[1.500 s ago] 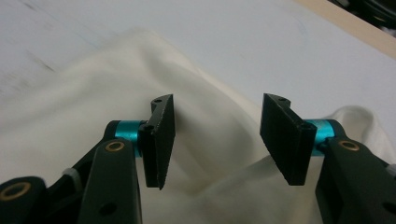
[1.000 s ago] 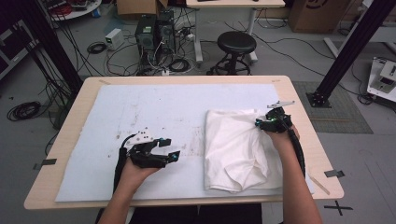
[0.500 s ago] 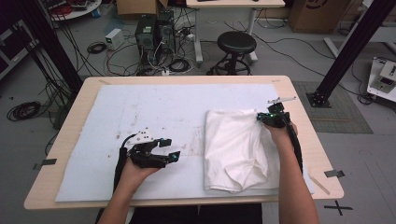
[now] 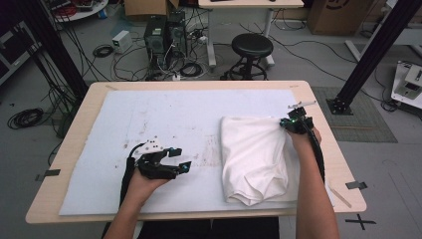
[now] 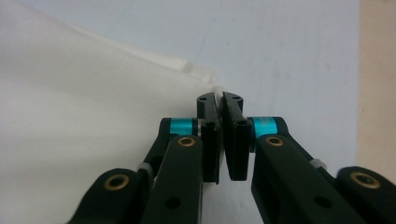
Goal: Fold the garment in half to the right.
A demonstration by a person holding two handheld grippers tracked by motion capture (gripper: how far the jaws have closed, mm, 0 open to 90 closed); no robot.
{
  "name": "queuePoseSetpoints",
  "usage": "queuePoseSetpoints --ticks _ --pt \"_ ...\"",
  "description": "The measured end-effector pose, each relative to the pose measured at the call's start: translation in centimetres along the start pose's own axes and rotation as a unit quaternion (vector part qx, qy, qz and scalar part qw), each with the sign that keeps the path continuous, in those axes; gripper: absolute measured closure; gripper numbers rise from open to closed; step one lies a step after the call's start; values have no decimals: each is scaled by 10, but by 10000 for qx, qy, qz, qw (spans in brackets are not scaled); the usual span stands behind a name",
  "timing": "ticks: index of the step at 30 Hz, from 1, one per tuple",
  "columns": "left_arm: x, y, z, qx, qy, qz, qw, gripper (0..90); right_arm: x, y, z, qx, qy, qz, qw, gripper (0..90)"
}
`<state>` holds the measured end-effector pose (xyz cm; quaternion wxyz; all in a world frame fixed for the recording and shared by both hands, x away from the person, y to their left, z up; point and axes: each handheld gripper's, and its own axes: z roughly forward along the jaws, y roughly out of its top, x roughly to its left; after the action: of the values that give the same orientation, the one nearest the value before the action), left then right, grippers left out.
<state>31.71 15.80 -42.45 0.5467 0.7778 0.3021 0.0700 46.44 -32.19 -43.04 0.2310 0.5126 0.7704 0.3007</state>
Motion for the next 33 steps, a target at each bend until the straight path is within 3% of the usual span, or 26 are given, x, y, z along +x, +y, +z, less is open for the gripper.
queuePoseSetpoints --ticks 3,6,11,16,20,23,29,33 --pt "0 0 1 13 -2 11 10000 324 1 -1 -5 -119 -14 29 9999 722" --pt "-1 0 1 -10 -18 28 10000 324 7 3 -20 -429 83 -4 9990 635" --pt "-1 1 -3 -119 -51 32 9999 324 32 1 -46 -721 334 -286 9964 581" --pt "-2 1 -3 -165 -70 30 9998 321 59 -14 -56 -729 632 -594 9936 581" --pt "-3 2 -4 -173 -118 70 9998 321 72 -31 -55 -448 878 -790 9920 580" --pt "-2 1 -3 -151 -97 84 9998 321 69 -48 -58 -534 1062 -519 9915 596" --pt "-1 1 -6 -165 -71 74 9998 321 50 -79 -71 -427 747 -491 9951 626" --pt "-1 1 -8 -194 -32 63 9998 321 39 -94 -79 -421 751 -374 9956 631"
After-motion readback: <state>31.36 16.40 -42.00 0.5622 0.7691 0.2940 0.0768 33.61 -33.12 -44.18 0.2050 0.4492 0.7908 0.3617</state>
